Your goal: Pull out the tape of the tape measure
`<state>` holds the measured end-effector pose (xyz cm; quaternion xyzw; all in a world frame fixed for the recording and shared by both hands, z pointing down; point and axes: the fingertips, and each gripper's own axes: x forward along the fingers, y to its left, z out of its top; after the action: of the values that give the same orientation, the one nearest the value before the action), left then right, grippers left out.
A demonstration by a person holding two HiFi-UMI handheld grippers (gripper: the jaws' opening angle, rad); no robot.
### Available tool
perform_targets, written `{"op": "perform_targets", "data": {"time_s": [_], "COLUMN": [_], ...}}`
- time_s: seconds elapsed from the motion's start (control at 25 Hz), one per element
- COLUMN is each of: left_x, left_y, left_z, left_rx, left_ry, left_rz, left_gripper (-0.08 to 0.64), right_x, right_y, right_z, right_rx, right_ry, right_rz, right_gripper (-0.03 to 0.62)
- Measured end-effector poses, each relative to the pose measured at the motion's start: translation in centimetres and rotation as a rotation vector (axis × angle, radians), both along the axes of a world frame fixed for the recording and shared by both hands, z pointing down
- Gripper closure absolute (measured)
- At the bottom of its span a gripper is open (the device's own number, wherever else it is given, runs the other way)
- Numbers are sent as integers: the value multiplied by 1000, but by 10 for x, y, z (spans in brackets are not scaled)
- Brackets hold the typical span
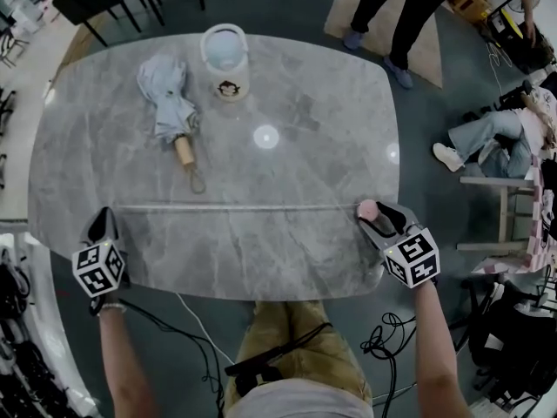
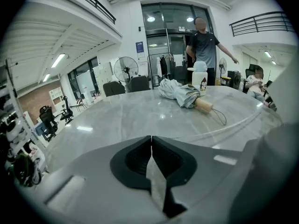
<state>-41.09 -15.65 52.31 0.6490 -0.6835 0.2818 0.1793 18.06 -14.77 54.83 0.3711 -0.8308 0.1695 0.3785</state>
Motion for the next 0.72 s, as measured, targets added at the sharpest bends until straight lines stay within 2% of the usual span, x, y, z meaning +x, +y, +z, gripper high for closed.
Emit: {"op": "perform_targets", "data": {"time_s": [0.52,0.72], "left_x": [2,3], "left_y": [1,3], "left_z": [29,35], "left_rx": [-83,-103], "left_ry": [-39,-28], "left_rz": [-4,-7], "left_gripper": [538,530], "right_x": [0,-1], "right_y": [-1,-3], "right_z": [19,19], "right_rx": [-25,-19], "right_ry": [50,47], "right_rz": [-10,1], "right_gripper": [377,376]}}
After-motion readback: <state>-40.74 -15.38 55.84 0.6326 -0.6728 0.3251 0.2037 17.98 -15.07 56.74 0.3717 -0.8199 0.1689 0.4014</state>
